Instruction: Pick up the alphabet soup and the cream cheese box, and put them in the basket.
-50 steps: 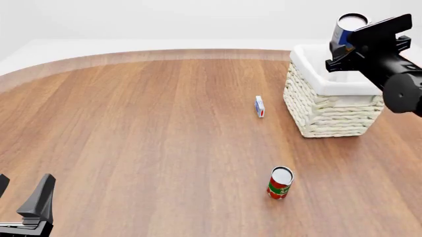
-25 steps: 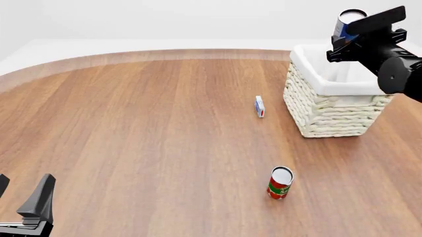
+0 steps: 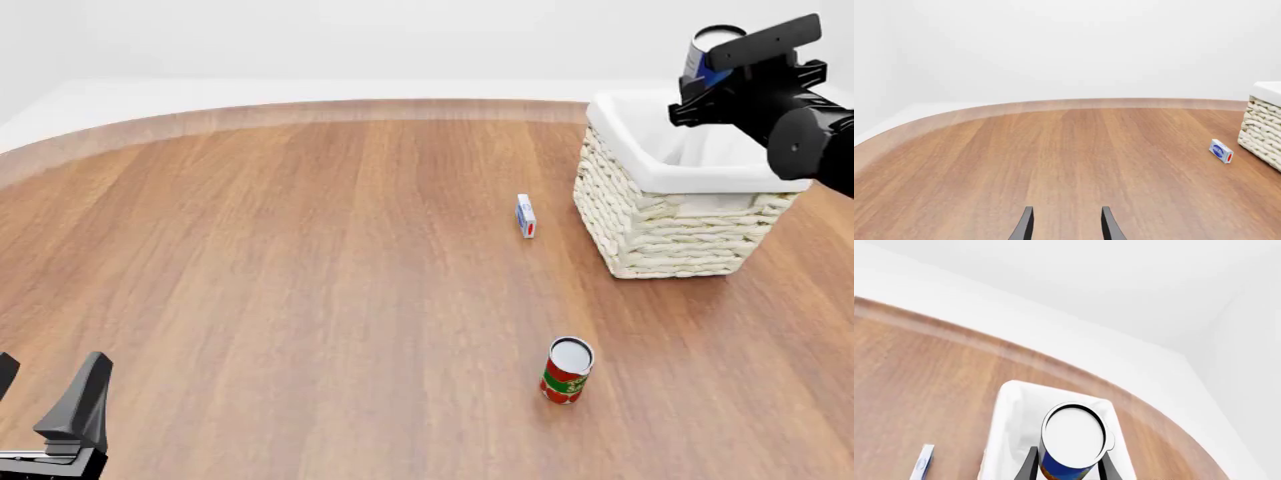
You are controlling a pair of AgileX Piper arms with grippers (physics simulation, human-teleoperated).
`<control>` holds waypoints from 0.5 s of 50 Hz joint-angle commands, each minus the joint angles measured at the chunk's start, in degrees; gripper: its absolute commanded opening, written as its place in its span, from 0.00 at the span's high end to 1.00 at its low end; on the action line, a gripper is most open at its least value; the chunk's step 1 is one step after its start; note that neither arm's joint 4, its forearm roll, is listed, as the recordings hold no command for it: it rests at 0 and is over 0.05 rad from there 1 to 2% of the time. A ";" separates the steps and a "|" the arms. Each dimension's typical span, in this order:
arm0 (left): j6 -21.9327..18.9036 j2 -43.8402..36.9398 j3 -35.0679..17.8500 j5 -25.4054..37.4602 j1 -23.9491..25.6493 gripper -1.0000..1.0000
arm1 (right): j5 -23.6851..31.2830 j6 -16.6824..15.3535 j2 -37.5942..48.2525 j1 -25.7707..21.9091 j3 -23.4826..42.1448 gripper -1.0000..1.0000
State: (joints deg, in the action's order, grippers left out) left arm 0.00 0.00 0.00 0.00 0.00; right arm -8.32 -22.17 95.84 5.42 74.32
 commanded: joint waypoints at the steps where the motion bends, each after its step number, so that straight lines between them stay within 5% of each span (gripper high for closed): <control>1: 0.00 0.00 0.00 0.00 0.00 0.00 | 1.02 -0.08 0.72 0.88 1.51 1.00; 25: 0.00 0.00 0.00 0.00 0.00 0.00 | 5.59 -0.69 3.32 1.67 4.57 1.00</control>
State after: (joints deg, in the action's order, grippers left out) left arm 0.00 0.00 0.00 0.00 0.00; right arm -4.25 -23.58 98.55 6.85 77.21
